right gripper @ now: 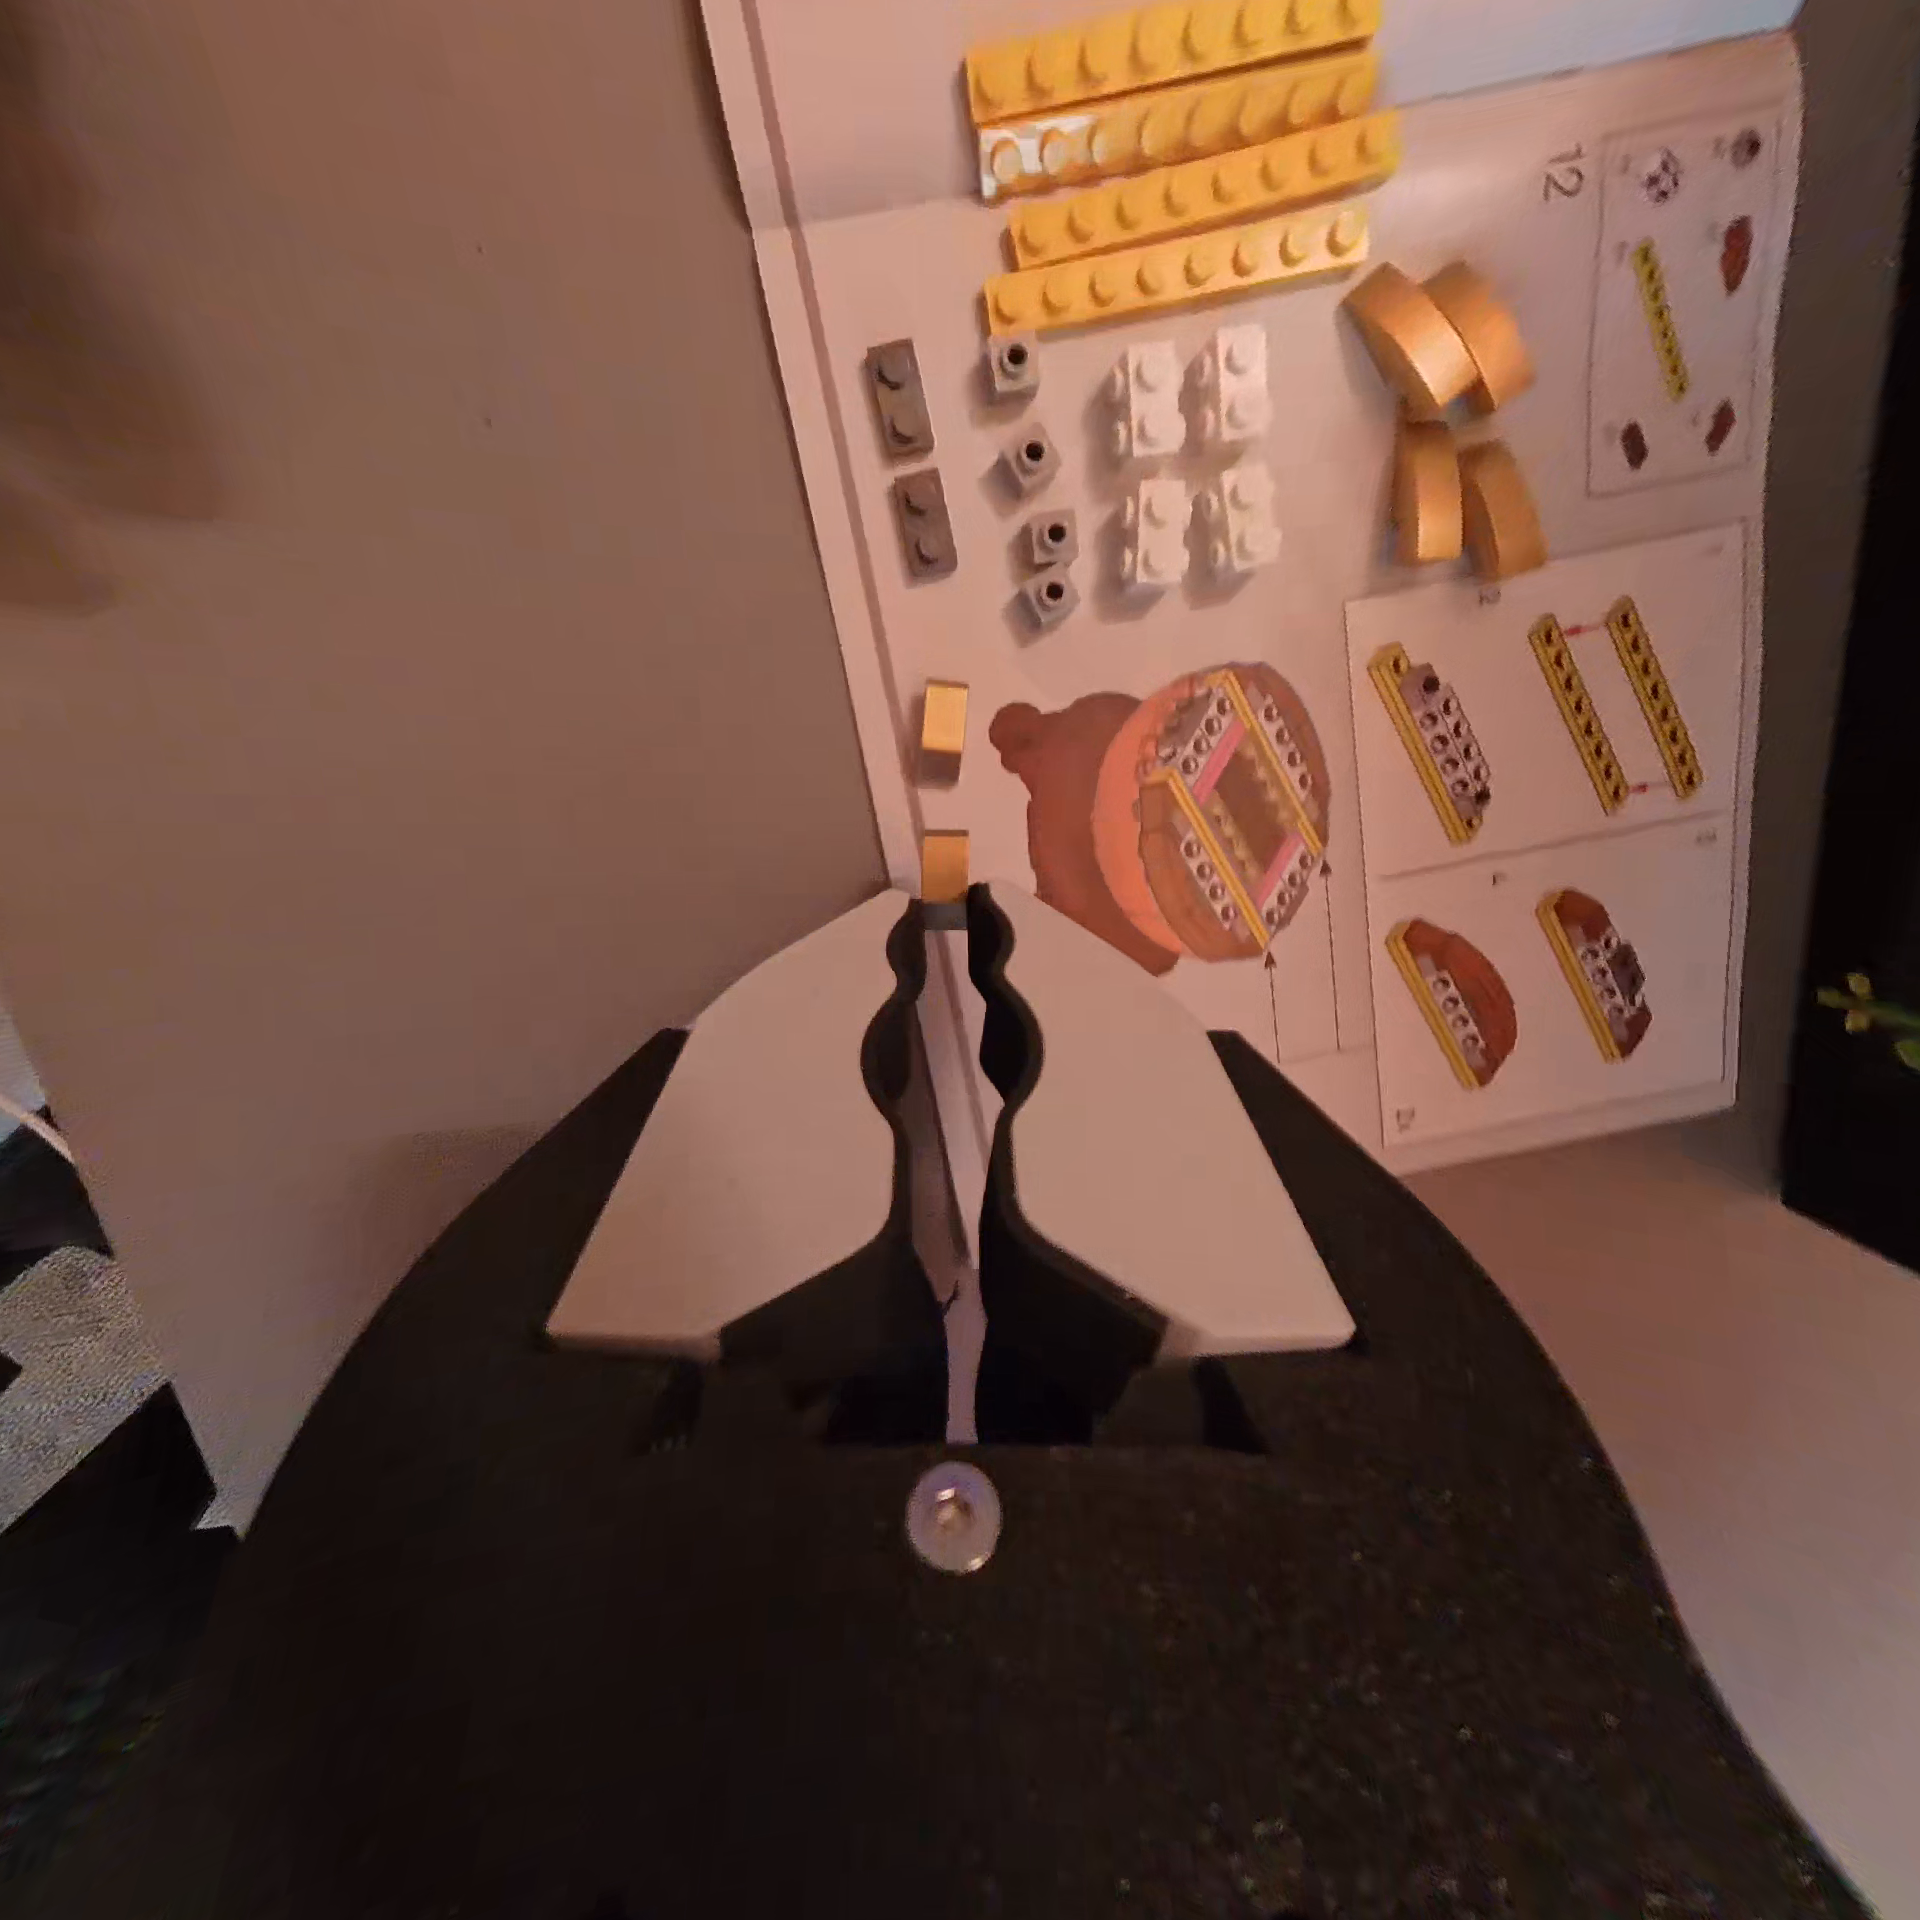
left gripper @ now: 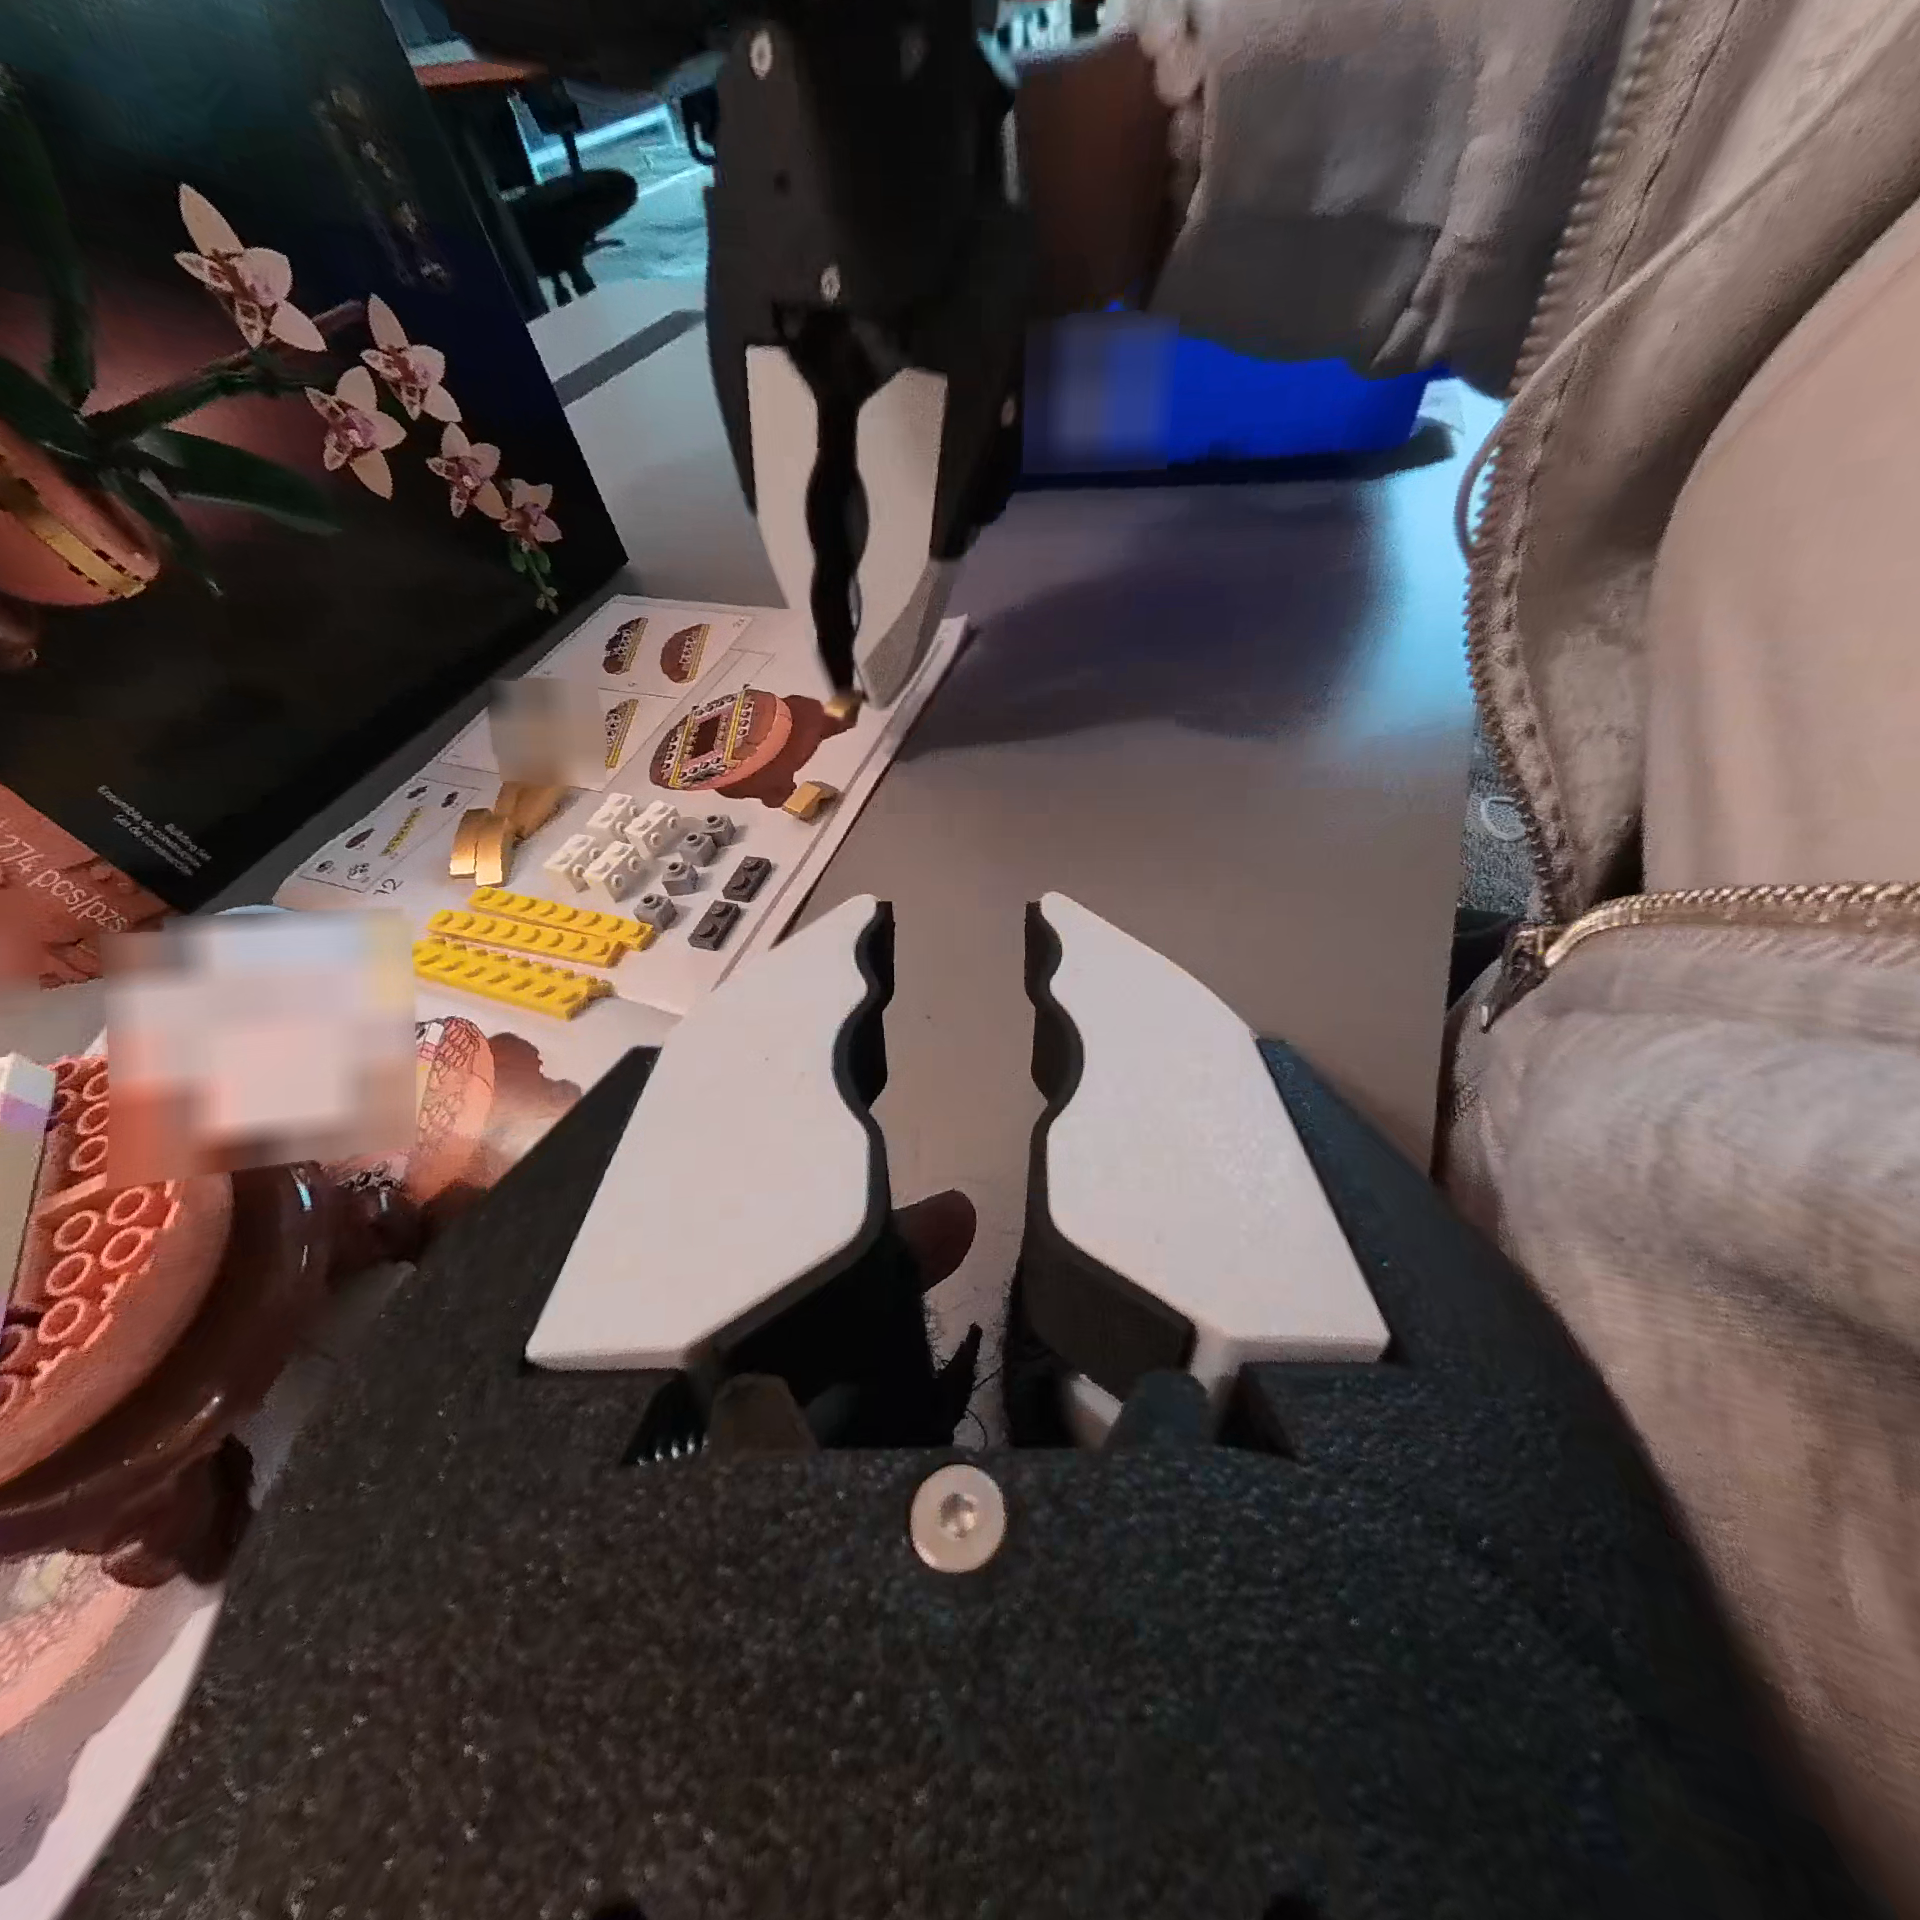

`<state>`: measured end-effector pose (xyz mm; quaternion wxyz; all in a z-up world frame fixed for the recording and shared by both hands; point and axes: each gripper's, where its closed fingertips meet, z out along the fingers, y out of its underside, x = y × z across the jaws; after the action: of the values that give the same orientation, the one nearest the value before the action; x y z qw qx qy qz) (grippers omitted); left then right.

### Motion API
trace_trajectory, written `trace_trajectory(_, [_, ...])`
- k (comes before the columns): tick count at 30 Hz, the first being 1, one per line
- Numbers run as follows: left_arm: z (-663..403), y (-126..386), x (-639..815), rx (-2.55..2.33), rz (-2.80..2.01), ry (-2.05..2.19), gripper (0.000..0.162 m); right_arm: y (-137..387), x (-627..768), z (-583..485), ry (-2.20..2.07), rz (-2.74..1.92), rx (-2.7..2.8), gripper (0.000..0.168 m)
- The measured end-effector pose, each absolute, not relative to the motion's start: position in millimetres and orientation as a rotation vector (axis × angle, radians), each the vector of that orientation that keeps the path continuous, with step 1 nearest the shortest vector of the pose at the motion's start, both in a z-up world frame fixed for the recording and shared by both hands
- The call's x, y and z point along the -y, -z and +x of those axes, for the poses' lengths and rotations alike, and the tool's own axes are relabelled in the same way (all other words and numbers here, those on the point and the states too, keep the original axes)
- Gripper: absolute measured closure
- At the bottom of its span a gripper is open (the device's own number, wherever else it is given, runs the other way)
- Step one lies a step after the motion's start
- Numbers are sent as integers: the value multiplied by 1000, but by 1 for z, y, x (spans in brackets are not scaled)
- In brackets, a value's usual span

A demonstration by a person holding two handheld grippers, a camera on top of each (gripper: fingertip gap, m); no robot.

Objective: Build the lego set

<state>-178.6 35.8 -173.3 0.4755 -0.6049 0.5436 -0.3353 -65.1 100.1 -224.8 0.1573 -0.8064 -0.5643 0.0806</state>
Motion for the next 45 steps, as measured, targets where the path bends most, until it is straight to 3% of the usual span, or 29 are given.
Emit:
trace_trajectory(16, [-184, 165, -50, -1219, -1484, 866, 139, 232, -100, -69, -252, -2330, 1661, 153])
trace_trajectory(21, [-178, 165, -50, -1232, -1485, 869, 138, 174, -97, -66, -395, -2175, 1390, 153])
trace_trajectory(24, [-170, 168, -50, -1264, -1495, 872, 137, 119, -89, -44, -426, -2054, 1168, 140])
trace_trajectory(26, [-162, 169, -49, -1291, -1496, 873, 136, 88, -82, -14, -390, -2021, 1011, 123])
trace_trajectory(30, [-141, 173, -50, -1337, -1508, 873, 136, 53, -59, 72, -178, -1992, 805, 126])
trace_trajectory(36, [-107, 181, -53, -1415, -1542, 873, 136, 113, -7, 173, -38, -2281, 758, 151])
trace_trajectory(45, [-74, 190, -70, -1487, -1628, 805, 137, 197, 8, 167, -325, -2419, 875, 149])
